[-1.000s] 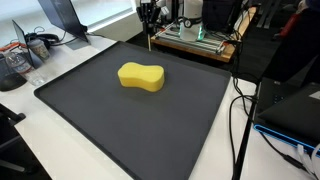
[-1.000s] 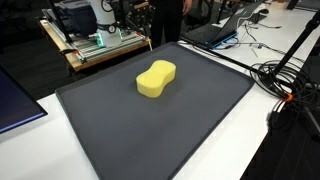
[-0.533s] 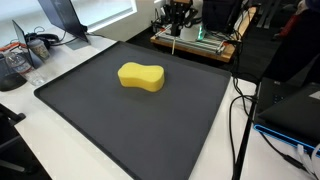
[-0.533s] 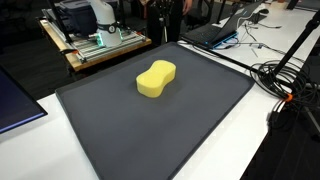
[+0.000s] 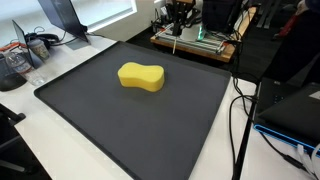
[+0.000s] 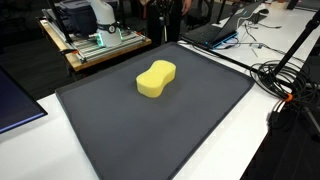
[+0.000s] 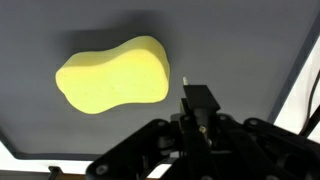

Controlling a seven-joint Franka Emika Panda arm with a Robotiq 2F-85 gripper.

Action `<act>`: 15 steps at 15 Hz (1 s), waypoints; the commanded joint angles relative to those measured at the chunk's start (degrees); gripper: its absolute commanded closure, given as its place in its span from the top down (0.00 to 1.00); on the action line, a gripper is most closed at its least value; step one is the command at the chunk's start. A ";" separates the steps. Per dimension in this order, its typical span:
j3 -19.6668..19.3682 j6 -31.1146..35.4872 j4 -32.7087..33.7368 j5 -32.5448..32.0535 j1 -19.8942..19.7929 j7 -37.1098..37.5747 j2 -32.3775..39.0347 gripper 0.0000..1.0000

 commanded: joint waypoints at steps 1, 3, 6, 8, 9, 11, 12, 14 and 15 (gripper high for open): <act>-5.36 -3.13 4.12 -7.98 5.00 6.04 3.18 0.03; -8.22 -5.10 6.44 -10.28 7.19 6.93 4.92 0.03; -12.24 -7.47 9.68 -11.55 9.21 6.49 7.56 0.03; -14.27 -7.87 11.47 -12.70 9.32 6.88 9.65 0.03; -15.25 -8.00 12.33 -13.32 9.24 6.91 10.91 0.03; -16.44 -7.41 13.67 -15.82 8.32 8.29 13.56 0.03; -17.22 -7.37 14.36 -16.83 8.28 8.72 15.01 0.03; -18.79 -6.49 15.53 -18.49 8.50 9.83 17.58 0.03; -19.74 -5.63 16.25 -18.38 8.96 9.81 18.98 0.03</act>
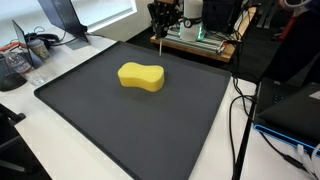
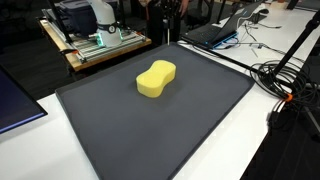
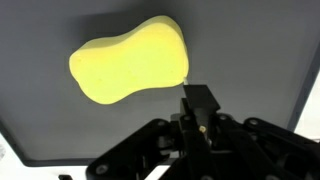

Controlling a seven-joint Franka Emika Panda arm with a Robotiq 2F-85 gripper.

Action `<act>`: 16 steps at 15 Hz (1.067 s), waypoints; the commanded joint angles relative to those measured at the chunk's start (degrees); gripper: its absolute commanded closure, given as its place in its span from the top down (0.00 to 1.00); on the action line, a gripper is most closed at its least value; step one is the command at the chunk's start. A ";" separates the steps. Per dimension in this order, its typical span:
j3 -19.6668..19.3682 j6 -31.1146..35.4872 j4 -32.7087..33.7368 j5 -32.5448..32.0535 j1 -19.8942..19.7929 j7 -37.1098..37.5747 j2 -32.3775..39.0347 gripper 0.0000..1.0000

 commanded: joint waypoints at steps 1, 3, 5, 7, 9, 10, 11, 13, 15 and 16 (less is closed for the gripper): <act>-2.93 1.40 3.90 -2.95 1.08 3.02 6.12 0.03; -4.41 2.58 5.43 -2.67 1.59 2.76 8.89 0.03; -5.63 4.26 6.62 -3.49 1.65 3.63 11.27 0.03; -6.86 5.88 7.25 -4.31 1.98 4.48 13.31 0.03; -8.10 7.31 7.46 -5.65 2.46 5.60 15.24 0.03; -8.69 7.64 7.50 -6.11 2.80 5.98 16.07 0.03; -9.26 7.95 7.30 -6.35 3.18 6.24 16.79 0.03; -10.45 8.31 6.82 -6.76 3.95 6.62 18.04 0.03; -11.75 9.50 6.65 -7.73 4.61 7.46 19.73 0.03; -12.30 10.24 6.56 -7.33 4.94 7.18 20.55 0.03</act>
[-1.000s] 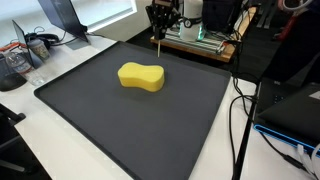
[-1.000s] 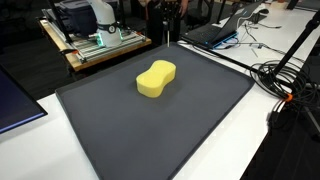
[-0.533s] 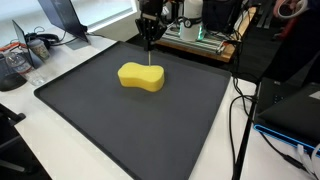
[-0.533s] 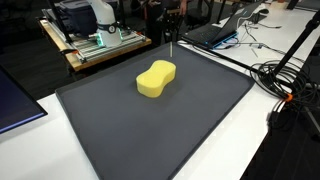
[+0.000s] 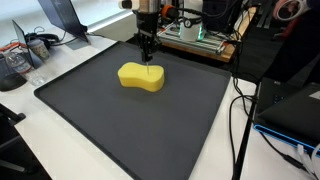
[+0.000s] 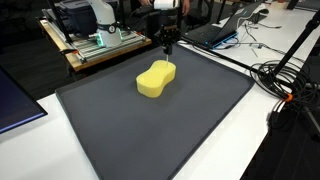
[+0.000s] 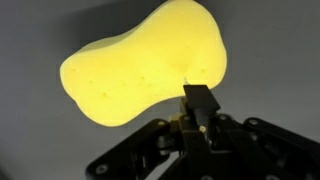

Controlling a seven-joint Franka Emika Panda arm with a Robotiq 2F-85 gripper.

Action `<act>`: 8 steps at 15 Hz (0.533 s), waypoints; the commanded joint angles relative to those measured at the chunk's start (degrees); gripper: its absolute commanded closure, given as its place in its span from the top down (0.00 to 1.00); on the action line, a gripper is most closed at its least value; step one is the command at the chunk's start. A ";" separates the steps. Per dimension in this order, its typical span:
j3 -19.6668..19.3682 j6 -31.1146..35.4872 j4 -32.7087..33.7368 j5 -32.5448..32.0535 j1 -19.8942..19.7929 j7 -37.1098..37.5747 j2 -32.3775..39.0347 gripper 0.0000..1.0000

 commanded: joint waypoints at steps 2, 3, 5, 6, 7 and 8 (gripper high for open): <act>-3.57 4.76 -0.11 -1.61 2.49 1.83 4.33 0.03; -4.03 5.75 -0.15 -1.33 2.85 1.64 5.29 0.03; -4.70 7.72 -0.14 -0.63 3.58 1.06 7.20 0.03; -5.18 8.38 -0.09 -1.10 4.06 1.34 8.00 0.03; -5.43 8.94 -0.09 -0.74 4.37 0.99 8.83 0.03; -5.72 9.46 -0.15 -0.43 4.60 0.67 9.45 0.03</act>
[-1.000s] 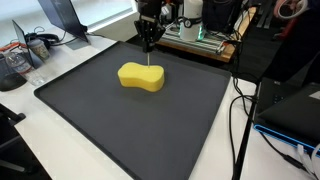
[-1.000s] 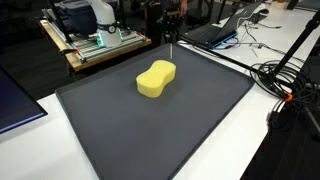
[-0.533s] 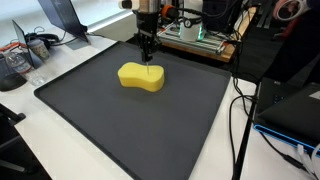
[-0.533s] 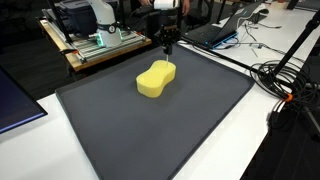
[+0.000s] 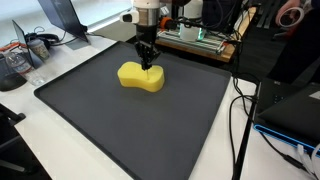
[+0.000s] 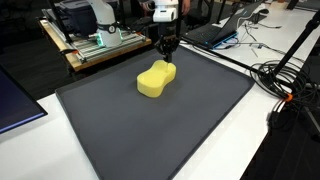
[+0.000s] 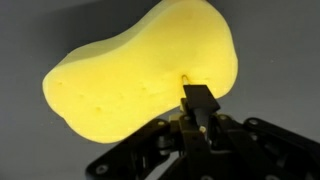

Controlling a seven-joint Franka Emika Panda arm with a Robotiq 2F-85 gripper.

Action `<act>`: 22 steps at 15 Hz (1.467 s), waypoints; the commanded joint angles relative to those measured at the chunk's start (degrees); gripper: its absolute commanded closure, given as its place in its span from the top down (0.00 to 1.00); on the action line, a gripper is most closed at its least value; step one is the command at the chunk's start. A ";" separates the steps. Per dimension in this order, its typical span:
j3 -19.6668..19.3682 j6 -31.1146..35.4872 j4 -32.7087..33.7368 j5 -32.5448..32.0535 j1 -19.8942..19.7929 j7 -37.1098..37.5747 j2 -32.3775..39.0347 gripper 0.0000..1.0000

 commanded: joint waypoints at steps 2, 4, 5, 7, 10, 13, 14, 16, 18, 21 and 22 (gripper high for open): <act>-2.48 4.22 -0.05 0.19 1.99 0.07 5.10 0.03; -2.94 4.82 -0.18 0.64 2.09 -0.41 5.87 0.03; -3.30 5.10 -0.20 0.43 2.19 -0.26 6.13 0.03; -3.39 5.56 -0.30 1.20 2.09 -0.92 6.66 0.03; -3.44 5.95 -0.26 1.59 2.15 -1.31 7.17 0.03; -3.41 5.92 -0.05 1.57 2.36 -1.61 7.57 0.03; -3.47 5.85 0.01 1.43 2.45 -1.55 7.68 0.03; -3.51 5.77 0.12 1.40 2.59 -1.50 7.95 0.03; -3.59 5.69 0.29 1.37 2.69 -1.45 8.30 0.03; -3.62 5.61 0.64 1.52 2.80 -1.47 8.88 0.03; -3.50 5.58 0.86 1.81 2.80 -1.52 9.07 0.03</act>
